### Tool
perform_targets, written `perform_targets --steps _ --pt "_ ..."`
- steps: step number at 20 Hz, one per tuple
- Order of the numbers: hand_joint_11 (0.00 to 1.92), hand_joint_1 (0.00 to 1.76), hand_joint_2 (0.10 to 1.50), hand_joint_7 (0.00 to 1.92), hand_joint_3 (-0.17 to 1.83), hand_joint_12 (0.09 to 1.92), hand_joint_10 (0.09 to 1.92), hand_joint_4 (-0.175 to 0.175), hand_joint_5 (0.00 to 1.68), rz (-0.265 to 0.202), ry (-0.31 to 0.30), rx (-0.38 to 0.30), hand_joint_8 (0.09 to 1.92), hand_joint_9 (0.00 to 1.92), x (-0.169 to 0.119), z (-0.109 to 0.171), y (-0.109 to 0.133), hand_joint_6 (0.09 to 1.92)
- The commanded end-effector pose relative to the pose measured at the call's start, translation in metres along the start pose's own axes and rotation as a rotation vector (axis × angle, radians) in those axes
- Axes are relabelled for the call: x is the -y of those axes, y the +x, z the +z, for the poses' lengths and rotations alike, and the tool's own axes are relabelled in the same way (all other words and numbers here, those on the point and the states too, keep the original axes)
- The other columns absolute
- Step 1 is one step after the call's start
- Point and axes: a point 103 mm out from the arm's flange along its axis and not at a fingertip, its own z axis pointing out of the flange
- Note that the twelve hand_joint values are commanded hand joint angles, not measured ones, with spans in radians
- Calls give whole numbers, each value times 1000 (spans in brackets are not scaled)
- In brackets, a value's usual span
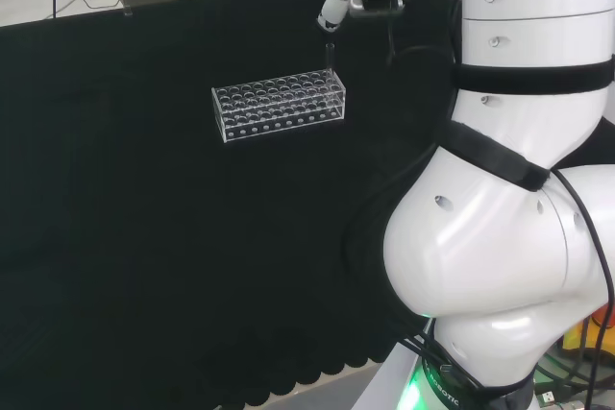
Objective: Pick up the test tube.
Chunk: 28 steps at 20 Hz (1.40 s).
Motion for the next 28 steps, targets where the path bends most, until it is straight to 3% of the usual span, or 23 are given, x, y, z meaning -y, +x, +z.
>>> perform_targets --steps 1,9,17,23,28 --pt "277 872 777 480 499 1493 883 -136 410 25 58 -54 928 465 -13 20 -8 160" --pt "310 904 749 547 563 1478 849 -143 349 23 98 -58 908 530 -32 42 -1 472" --pt "341 932 736 590 589 1467 845 -147 336 13 114 -53 912 565 -37 53 9 610" --pt "405 996 703 757 648 1435 799 -161 395 20 77 -36 889 676 -38 57 11 719" --pt "507 1078 664 955 725 1386 724 -175 544 22 43 -19 846 828 -41 56 13 790"
